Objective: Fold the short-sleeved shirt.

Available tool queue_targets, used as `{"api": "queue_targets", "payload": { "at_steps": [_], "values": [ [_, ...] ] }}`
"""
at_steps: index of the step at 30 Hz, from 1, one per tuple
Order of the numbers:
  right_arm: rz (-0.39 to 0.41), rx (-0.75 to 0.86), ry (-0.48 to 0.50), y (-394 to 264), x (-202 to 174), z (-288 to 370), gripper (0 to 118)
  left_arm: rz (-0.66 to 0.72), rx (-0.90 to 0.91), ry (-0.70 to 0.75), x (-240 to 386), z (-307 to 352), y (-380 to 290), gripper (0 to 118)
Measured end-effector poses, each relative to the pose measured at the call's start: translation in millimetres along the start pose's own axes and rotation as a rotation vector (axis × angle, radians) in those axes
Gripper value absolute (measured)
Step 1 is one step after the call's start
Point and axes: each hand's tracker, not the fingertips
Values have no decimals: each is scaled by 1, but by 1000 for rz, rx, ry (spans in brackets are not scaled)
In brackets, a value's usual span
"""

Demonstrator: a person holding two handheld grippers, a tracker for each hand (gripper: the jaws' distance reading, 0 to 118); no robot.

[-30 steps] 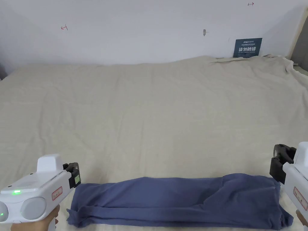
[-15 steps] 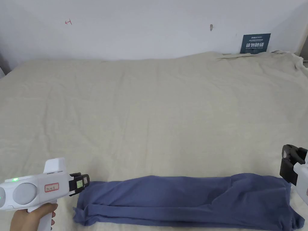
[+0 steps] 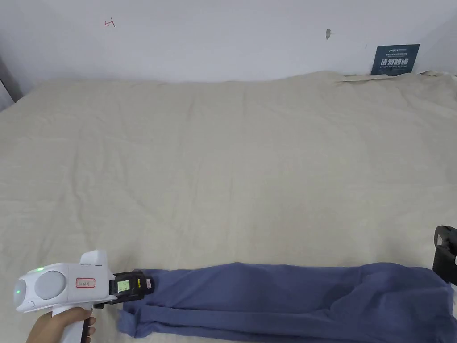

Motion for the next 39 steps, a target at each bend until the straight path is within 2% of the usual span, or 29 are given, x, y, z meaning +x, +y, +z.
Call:
{"api": "queue_targets", "payload": {
  "at_steps": [2, 3, 5, 9, 11, 12, 14, 16, 20, 27, 31, 39],
  "values": [
    [3, -6, -2, -1, 0, -1, 0, -21, -4, 1, 2, -5, -3, 75],
    [0, -10, -2, -1, 0, -1, 0, -25, -13, -6, 3, -8, -4, 75],
    [-7, -18, 1, -2, 2, -2, 0, -28, -27, -10, 6, -14, -6, 56],
    [-8, -24, -5, -3, 5, -1, 0, -61, -20, 30, 9, -17, -9, 45],
    [-13, -24, -5, -3, 8, 1, 0, -60, -12, 39, 6, -15, -9, 25],
    [-16, -25, -5, -3, 9, 1, 0, -54, -9, 33, 3, -13, -9, 20],
    [-17, -25, -7, -3, 10, 1, 0, 9, -17, -27, -2, -13, -7, 13],
    [-17, -27, -10, -3, 11, 2, 0, 0, -15, -21, -2, -15, -7, 8],
    [-30, -25, -11, -3, 12, 3, 0, -51, 1, -15, 11, -7, -7, 5],
    [-30, -20, -2, 0, 12, 3, 0, -31, 53, -29, 14, 36, 14, 4],
    [-33, -15, 6, 2, 12, 2, 0, -37, 71, 37, 16, 59, 20, 4],
    [-29, -8, 28, 3, 14, 3, 0, 62, 81, 170, 0, 101, 21, 4]
  ]
}}
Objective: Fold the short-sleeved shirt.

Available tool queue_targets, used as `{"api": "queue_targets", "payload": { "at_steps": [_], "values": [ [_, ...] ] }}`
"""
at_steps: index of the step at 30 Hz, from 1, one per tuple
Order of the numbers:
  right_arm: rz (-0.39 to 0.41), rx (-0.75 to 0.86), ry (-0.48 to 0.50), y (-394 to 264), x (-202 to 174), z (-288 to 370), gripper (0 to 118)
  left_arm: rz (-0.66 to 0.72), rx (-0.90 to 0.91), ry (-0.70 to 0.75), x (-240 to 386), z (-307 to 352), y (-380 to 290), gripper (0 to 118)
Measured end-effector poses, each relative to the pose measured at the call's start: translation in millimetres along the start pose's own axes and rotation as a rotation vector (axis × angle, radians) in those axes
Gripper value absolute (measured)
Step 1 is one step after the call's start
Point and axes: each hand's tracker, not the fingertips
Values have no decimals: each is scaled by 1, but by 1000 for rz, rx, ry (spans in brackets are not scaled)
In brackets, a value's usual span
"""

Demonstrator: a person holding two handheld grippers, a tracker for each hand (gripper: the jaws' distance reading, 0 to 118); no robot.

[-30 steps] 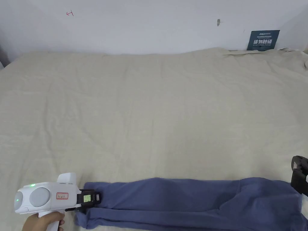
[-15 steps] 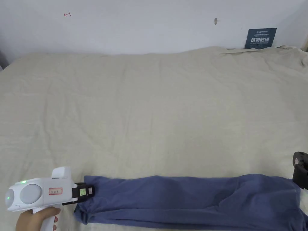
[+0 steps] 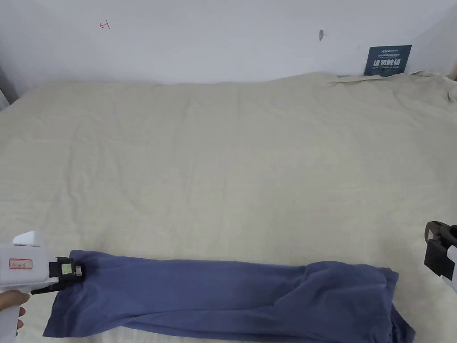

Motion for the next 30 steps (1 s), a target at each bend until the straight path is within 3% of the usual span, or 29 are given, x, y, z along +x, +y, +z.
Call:
{"api": "queue_targets", "payload": {
  "at_steps": [6, 12, 19, 26, 30],
  "values": [
    [-8, 2, 10, -2, 3, 5, 0, -10, -20, -19, 45, 2, -3, 4],
    [-19, 14, 7, -4, 12, 14, 0, -81, -76, -209, 117, -10, -9, 4],
    [-38, 13, -2, -9, 25, 20, 0, -143, -154, -310, 196, -53, -25, 4],
    [-56, 16, -18, -11, 35, 25, 0, -165, -210, -351, 254, -101, -46, 4],
    [-62, 12, -29, -13, 39, 28, 0, -195, -228, -305, 271, -124, -58, 4]
  ]
}}
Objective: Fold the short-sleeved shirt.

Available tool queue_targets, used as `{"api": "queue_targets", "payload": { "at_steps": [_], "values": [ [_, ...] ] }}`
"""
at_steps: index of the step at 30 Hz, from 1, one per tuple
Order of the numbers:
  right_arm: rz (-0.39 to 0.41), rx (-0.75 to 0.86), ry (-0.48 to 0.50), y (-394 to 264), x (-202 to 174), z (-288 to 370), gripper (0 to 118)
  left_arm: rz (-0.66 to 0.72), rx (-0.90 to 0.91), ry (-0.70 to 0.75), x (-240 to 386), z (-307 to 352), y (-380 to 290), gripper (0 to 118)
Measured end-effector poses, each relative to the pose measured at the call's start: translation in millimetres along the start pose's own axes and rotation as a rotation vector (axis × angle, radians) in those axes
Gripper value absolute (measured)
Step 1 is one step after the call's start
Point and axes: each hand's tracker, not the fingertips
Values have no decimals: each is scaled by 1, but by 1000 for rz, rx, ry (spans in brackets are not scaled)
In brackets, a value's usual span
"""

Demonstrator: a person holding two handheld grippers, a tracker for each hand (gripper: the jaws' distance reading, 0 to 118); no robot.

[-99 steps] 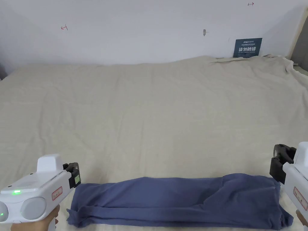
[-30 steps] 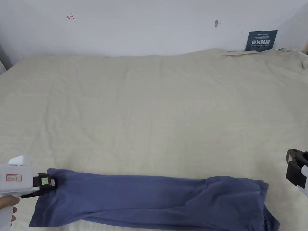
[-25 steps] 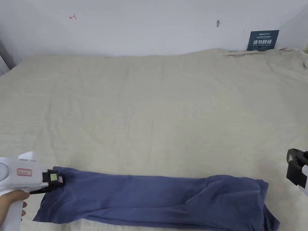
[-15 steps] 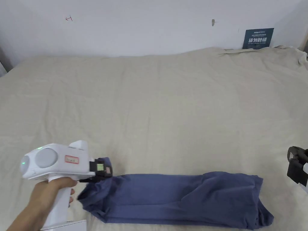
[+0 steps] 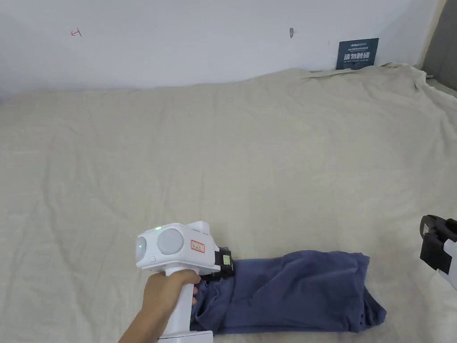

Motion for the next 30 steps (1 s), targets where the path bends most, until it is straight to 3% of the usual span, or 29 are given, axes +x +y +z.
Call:
{"api": "queue_targets", "payload": {
  "at_steps": [3, 5, 6, 7, 10, 18, 24, 25, 27, 28, 30],
  "values": [
    [3, -6, -4, -2, 2, 1, 0, -12, 3, 0, -1, -9, -3, 9],
    [4, -9, -6, -3, 3, 2, 0, -38, 21, 10, -1, -10, -4, 25],
    [5, -10, -6, -3, 3, 2, 0, -47, 26, 14, 0, -8, -4, 41],
    [5, -11, -6, -3, 4, 2, 0, -51, 30, 5, 2, -6, -5, 69],
    [5, -12, -6, -3, 3, 3, 0, -76, 60, 4, 8, 5, -2, 116],
    [4, -2, 5, 0, -2, 5, 0, -123, 299, 27, -2, 71, -4, 118],
    [14, 8, 20, 4, -8, 6, 0, -146, 405, 114, -31, 97, -20, 112],
    [15, 10, 22, 5, -8, 6, 0, -135, 428, 121, -36, 99, -24, 103],
    [15, 14, 27, 6, -10, 7, 0, -141, 458, 116, -47, 100, -34, 62],
    [15, 15, 29, 6, -10, 7, 0, -136, 454, 111, -52, 98, -37, 25],
    [17, 17, 32, 7, -11, 7, 0, -69, 400, 55, -62, 90, -39, 4]
  ]
}}
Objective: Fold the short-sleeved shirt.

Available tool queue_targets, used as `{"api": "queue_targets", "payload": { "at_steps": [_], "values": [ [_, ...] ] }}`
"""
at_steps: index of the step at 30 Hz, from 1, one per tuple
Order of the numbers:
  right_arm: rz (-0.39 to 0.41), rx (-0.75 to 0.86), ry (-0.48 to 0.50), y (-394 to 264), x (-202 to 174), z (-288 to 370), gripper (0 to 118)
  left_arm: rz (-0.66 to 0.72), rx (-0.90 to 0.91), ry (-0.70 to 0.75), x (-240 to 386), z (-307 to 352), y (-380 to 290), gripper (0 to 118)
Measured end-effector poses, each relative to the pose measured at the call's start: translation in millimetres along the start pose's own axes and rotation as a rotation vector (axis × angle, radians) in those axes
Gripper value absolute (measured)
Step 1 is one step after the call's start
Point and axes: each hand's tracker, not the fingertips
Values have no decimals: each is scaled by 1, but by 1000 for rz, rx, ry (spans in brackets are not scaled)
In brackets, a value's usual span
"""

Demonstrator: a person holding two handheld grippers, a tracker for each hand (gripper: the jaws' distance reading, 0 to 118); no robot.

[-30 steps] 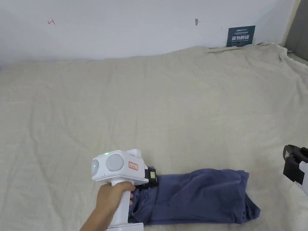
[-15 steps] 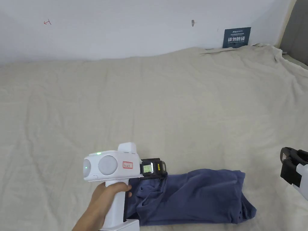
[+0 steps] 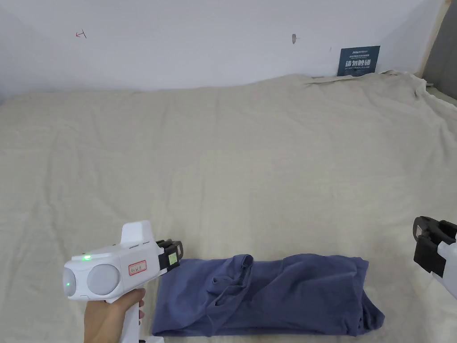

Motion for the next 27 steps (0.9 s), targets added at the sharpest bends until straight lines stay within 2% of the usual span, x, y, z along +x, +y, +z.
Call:
{"api": "queue_targets", "payload": {
  "at_steps": [1, 5, 16, 27],
  "values": [
    [1, 2, 1, 0, 0, 0, 0, 10, 2, 4, -6, -5, -6, 0],
    [-2, 4, 5, 0, 0, 1, 0, -8, -42, 55, -8, -24, -28, 0],
    [-16, 1, -13, -2, 11, 5, 0, -174, -169, 88, 30, -74, -67, 0],
    [-25, 1, -34, -2, 21, 9, 0, -241, -193, -62, 94, -84, -94, 0]
  ]
}}
